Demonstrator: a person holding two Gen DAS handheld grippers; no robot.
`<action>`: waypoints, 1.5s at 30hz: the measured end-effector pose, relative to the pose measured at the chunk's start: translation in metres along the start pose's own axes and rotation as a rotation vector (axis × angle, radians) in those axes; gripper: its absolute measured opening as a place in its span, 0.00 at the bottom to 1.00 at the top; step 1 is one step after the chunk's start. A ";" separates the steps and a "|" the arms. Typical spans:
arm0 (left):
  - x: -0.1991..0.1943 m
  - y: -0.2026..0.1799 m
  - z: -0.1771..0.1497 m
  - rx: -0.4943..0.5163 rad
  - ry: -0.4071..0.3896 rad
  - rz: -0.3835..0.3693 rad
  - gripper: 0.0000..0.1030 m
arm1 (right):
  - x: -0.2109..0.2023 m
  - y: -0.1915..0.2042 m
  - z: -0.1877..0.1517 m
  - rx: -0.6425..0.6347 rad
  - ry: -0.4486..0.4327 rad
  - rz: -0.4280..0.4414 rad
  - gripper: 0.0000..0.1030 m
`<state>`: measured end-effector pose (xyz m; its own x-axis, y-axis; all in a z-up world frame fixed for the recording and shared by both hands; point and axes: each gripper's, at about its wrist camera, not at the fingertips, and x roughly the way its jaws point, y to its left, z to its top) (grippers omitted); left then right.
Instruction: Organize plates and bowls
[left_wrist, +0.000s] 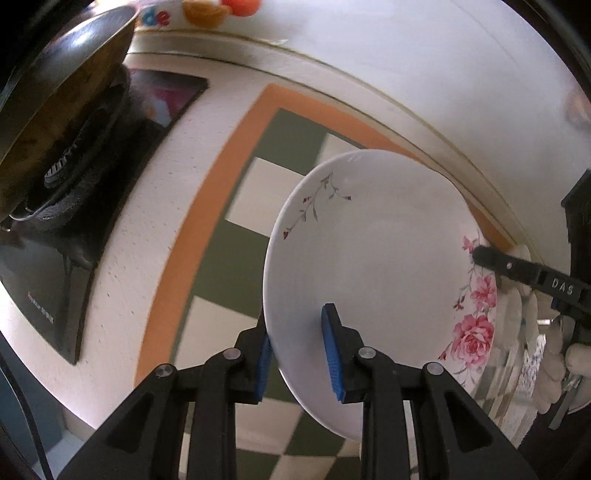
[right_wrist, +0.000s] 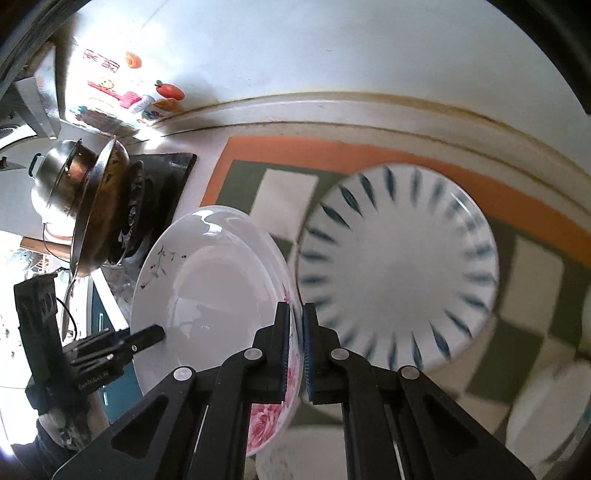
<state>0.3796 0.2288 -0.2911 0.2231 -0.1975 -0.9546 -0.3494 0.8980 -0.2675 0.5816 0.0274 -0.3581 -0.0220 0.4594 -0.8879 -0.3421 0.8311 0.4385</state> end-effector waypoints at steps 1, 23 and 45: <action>-0.002 -0.006 -0.004 0.010 0.000 -0.004 0.22 | -0.008 -0.006 -0.012 0.017 -0.008 0.005 0.08; 0.048 -0.103 -0.102 0.250 0.152 0.010 0.22 | -0.041 -0.115 -0.204 0.278 -0.046 0.008 0.08; 0.078 -0.131 -0.117 0.315 0.195 0.124 0.23 | -0.015 -0.136 -0.240 0.309 0.004 0.001 0.08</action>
<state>0.3358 0.0499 -0.3455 0.0089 -0.1235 -0.9923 -0.0595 0.9905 -0.1238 0.4028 -0.1679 -0.4380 -0.0262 0.4593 -0.8879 -0.0405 0.8870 0.4600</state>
